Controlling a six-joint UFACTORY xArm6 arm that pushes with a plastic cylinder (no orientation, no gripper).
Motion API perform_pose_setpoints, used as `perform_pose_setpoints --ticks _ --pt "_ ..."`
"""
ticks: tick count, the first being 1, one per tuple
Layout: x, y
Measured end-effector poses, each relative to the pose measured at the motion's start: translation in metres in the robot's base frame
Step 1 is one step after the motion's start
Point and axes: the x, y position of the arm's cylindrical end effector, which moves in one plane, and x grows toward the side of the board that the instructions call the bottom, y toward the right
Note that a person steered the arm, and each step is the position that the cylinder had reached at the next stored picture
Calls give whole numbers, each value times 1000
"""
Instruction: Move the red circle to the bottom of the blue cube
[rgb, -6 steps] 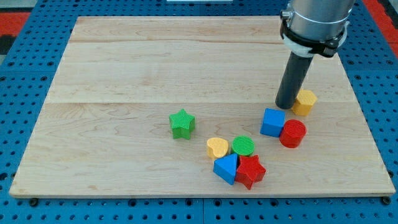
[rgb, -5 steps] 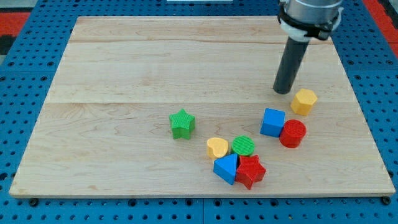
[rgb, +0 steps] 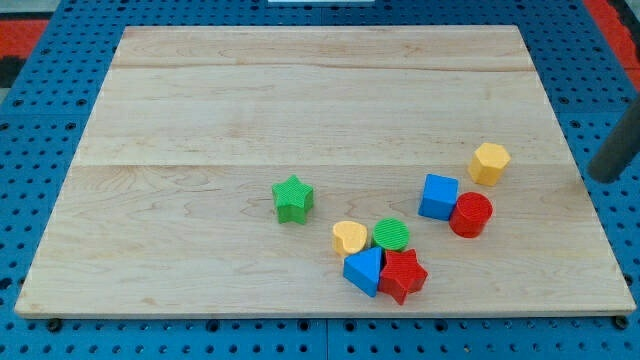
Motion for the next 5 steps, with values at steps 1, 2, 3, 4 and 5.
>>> perform_pose_setpoints --ticks 1,2,3,4,5 --pt "4 -41" --pt "15 -75" --pt "18 -101" --pt "25 -132" --pt "37 -135"
